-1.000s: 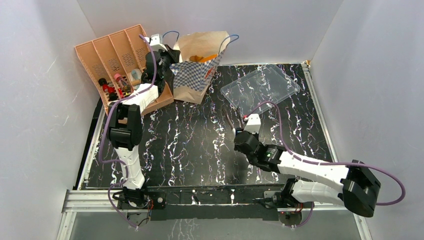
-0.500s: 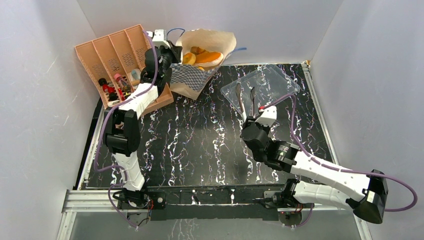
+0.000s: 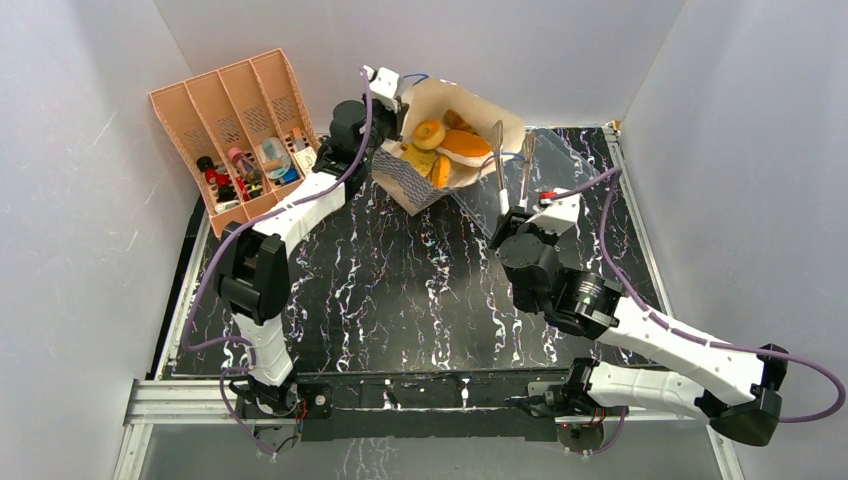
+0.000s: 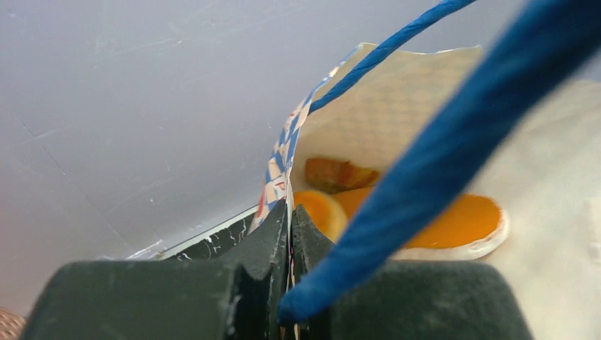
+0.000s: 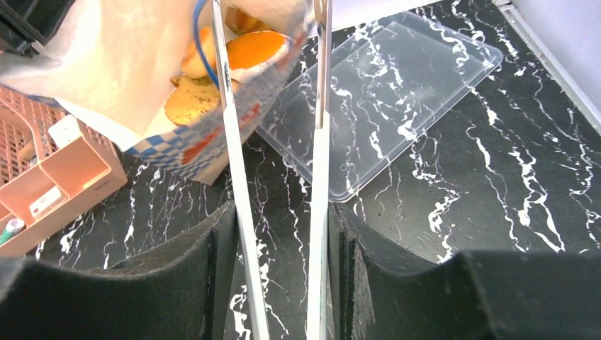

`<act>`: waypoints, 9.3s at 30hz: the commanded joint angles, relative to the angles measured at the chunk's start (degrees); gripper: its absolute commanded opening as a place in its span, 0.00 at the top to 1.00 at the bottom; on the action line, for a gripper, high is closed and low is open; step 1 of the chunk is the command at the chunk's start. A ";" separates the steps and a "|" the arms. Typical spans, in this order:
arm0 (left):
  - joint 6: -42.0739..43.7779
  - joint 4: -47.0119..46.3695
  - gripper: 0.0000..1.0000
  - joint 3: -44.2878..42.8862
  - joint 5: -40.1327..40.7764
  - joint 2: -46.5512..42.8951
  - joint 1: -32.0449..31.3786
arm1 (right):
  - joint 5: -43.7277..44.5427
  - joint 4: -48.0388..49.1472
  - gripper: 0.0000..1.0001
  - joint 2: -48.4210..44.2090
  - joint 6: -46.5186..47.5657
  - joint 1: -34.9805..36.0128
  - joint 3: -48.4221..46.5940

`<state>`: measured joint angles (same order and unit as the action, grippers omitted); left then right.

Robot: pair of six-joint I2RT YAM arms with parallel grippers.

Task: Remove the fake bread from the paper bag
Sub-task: Pick up the clamp at the center of the board, then take out the fake bread from the paper bag.

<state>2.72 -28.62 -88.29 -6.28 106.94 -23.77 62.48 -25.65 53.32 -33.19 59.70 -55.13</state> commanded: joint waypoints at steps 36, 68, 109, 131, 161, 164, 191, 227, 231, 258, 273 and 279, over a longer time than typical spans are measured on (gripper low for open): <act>10.29 -15.58 1.00 -19.53 31.86 10.96 -3.58 | -5.39 -11.93 0.78 3.12 -12.05 0.50 7.10; 11.87 -21.23 1.00 -4.58 28.75 5.10 -3.83 | -4.70 -19.21 0.78 -2.09 -15.10 0.85 4.99; 15.00 -23.90 1.00 19.48 21.03 -11.44 -12.27 | -18.18 -0.82 0.77 17.55 0.49 -1.58 -0.14; 14.15 -25.25 1.00 21.45 19.67 -11.73 -13.41 | -28.82 6.00 0.76 21.25 6.34 -9.16 2.50; 13.58 -25.79 1.00 21.52 19.34 -11.05 -14.81 | -28.60 9.59 0.71 24.09 10.66 -12.34 4.57; 13.07 -26.17 1.00 22.08 19.09 -11.25 -15.00 | -29.92 11.20 0.71 25.13 11.48 -13.53 4.37; 11.00 -26.51 1.00 25.80 16.22 -13.97 -15.98 | -30.63 20.37 0.64 39.44 12.79 -17.21 -0.63; 12.33 -24.82 1.00 25.00 21.01 -12.99 -17.14 | -31.46 18.94 0.90 42.01 8.77 -17.94 -2.80; 12.56 -24.44 1.00 22.62 22.87 -11.58 -17.27 | -31.59 14.66 0.97 39.21 8.99 -17.92 -6.28; 16.70 -21.03 1.00 15.96 29.16 -6.58 -18.37 | -34.20 0.16 1.00 27.53 6.07 -15.79 -9.20; 16.84 -19.98 1.00 13.77 31.21 -5.36 -19.11 | -33.01 -1.05 0.99 29.10 4.97 -14.10 -6.64; 16.19 -19.36 1.00 13.51 32.07 -5.21 -19.62 | -31.28 2.95 0.95 30.87 4.31 -10.99 -3.10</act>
<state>19.49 -47.05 -72.31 24.49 102.94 -42.74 28.73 -28.10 83.83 -27.62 46.44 -59.90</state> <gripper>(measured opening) 0.008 0.423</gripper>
